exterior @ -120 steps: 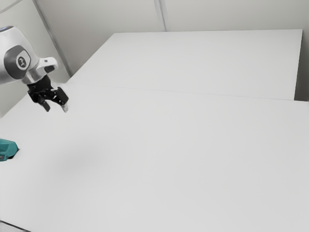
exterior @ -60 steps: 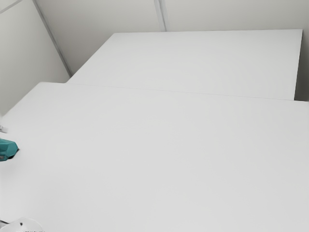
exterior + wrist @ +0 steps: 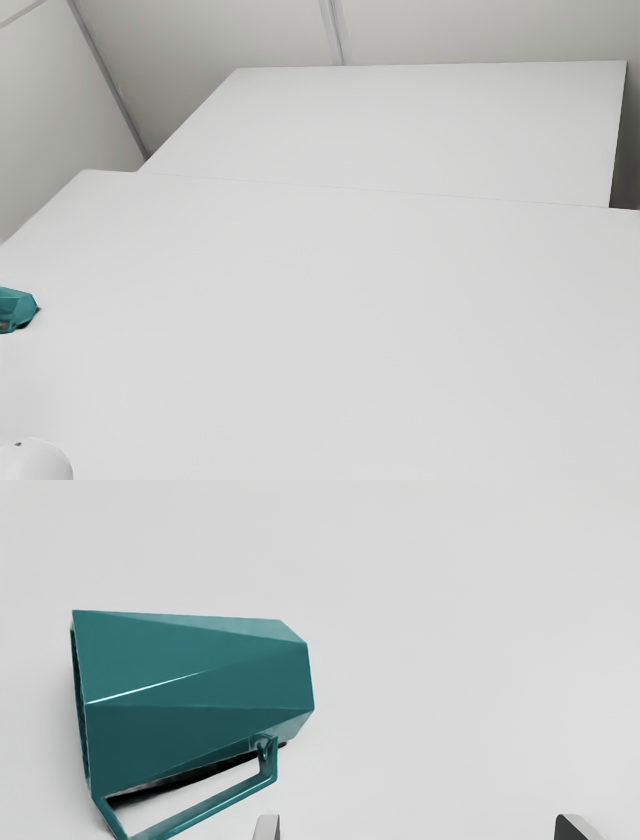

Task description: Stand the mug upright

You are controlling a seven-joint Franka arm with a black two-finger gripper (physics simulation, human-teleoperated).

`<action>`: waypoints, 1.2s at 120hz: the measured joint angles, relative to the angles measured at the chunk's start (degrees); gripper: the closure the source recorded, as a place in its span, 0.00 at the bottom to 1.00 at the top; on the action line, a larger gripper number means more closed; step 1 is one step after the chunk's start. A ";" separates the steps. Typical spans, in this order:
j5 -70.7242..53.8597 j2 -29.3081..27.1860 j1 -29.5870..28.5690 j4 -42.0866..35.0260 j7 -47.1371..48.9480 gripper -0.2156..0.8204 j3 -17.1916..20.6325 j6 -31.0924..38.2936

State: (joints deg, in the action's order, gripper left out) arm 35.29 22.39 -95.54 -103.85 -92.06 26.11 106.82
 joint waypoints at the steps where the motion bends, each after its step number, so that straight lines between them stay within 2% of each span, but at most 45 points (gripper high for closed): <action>1: -0.01 0.26 -0.09 0.17 -0.41 0.21 -0.12 0.00; 32: 0.57 2.26 -1.63 2.66 -10.88 0.22 -2.69 0.26; 55: 3.07 15.23 1.20 16.27 -16.01 0.22 -3.45 0.72; 82: 7.05 22.35 3.20 20.71 -20.19 0.22 -2.58 1.79; 144: 13.41 24.82 5.06 20.16 -25.23 0.23 -1.69 3.31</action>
State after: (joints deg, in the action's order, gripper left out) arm 48.70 47.21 -90.48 -83.70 -117.29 24.42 110.14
